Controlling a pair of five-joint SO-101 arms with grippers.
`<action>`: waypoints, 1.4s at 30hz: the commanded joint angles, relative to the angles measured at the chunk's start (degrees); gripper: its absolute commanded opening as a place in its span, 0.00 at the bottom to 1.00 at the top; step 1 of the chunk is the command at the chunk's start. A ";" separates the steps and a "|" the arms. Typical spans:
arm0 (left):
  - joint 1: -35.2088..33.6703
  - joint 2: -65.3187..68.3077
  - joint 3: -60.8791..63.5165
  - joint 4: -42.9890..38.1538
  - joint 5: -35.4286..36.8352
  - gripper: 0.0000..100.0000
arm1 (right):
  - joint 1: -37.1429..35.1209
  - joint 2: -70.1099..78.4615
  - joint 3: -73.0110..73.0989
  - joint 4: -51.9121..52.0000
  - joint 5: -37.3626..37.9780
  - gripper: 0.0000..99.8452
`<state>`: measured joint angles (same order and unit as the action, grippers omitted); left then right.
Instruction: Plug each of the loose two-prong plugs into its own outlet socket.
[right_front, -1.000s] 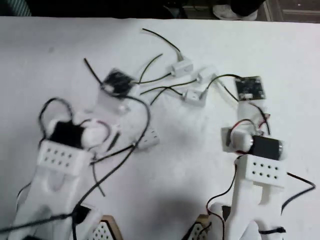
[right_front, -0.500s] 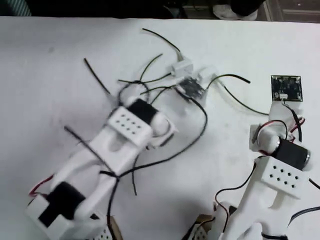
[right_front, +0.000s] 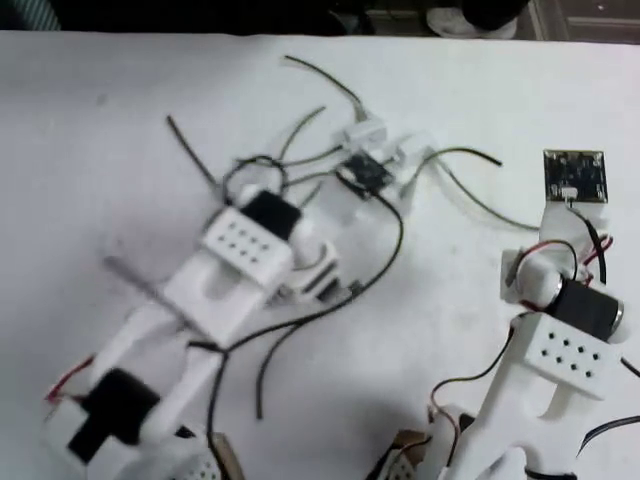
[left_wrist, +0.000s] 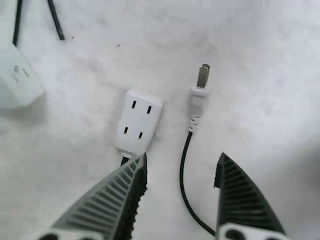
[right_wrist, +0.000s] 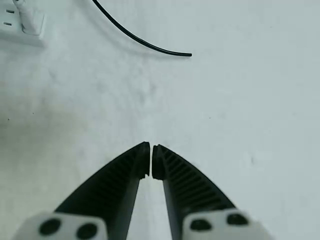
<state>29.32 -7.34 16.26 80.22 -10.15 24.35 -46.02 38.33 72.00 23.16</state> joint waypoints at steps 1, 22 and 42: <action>-6.11 -9.80 -1.85 3.96 -0.18 0.23 | -2.33 -1.54 -2.29 0.31 0.44 0.02; -58.33 -36.97 39.12 -14.51 -16.62 0.23 | -36.35 -1.10 2.73 6.37 38.15 0.02; -66.42 -36.79 53.36 -23.47 -19.16 0.23 | -53.49 12.35 2.81 6.64 53.45 0.23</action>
<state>-36.70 -42.68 68.92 57.63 -28.97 -28.22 -39.43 44.40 77.98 75.21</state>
